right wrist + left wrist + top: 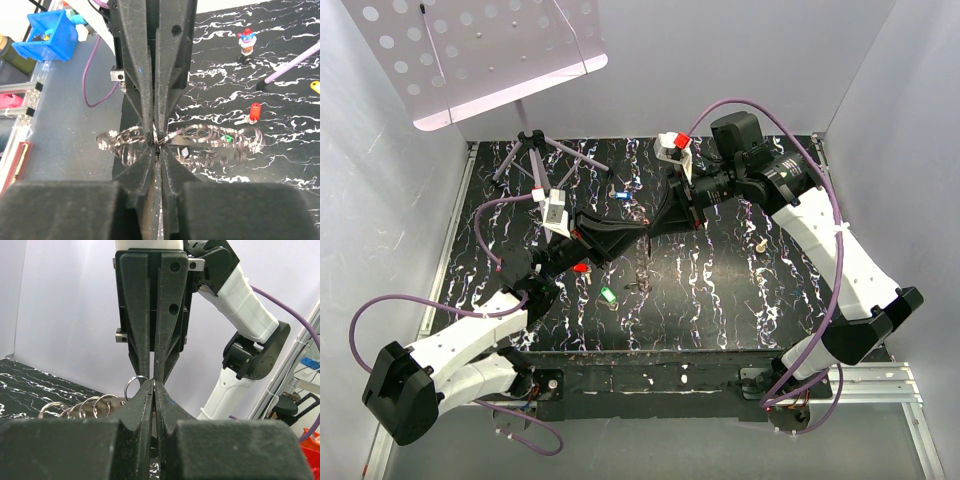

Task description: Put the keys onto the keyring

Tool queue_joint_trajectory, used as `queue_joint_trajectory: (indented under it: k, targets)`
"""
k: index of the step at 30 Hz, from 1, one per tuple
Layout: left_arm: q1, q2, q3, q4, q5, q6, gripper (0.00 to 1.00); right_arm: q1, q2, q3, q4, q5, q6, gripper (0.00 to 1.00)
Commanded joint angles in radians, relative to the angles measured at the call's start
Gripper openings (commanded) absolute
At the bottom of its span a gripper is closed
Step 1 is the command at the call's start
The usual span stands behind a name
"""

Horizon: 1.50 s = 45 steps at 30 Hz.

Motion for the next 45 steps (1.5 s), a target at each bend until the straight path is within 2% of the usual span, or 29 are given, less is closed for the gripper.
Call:
queue_joint_trajectory:
  k: [1,9,11,12,16,19,23,28,34,40,45]
  targets:
    - [-0.002,-0.022,-0.011,0.011,-0.022,0.001,0.0,0.006,0.003,0.011,0.037,-0.01,0.009,0.02]
    - [-0.002,-0.026,-0.014,-0.01,-0.001,-0.018,0.0,0.006,-0.012,0.002,0.019,-0.004,-0.014,0.01]
    - [-0.002,-0.043,-0.008,-0.071,0.01,-0.015,0.0,0.006,-0.02,-0.007,-0.001,-0.004,-0.038,0.01]
    - [-0.002,-0.054,0.0,-0.116,0.016,-0.01,0.03,0.004,-0.024,-0.015,-0.018,0.001,-0.056,0.01]
    - [0.002,-0.115,0.03,-0.298,0.054,0.036,0.31,0.006,-0.02,-0.022,-0.119,0.014,-0.153,0.01]
    - [0.015,-0.16,0.069,-0.473,0.088,0.087,0.43,0.006,-0.009,-0.016,-0.208,0.016,-0.227,0.01]
    - [0.045,-0.186,0.129,-0.677,0.162,0.163,0.52,0.006,-0.008,-0.021,-0.297,0.03,-0.306,0.01]
    - [0.077,-0.16,0.269,-0.95,0.269,0.329,0.53,0.02,0.012,-0.002,-0.395,0.05,-0.388,0.01]
    - [0.081,0.001,0.529,-1.326,0.412,0.522,0.54,0.061,0.071,0.053,-0.509,0.093,-0.449,0.01]
    - [0.081,0.141,0.695,-1.539,0.484,0.513,0.54,0.061,0.098,0.065,-0.524,0.093,-0.437,0.01]
    - [0.081,0.165,0.692,-1.561,0.504,0.466,0.53,0.063,0.114,0.076,-0.53,0.079,-0.432,0.01]
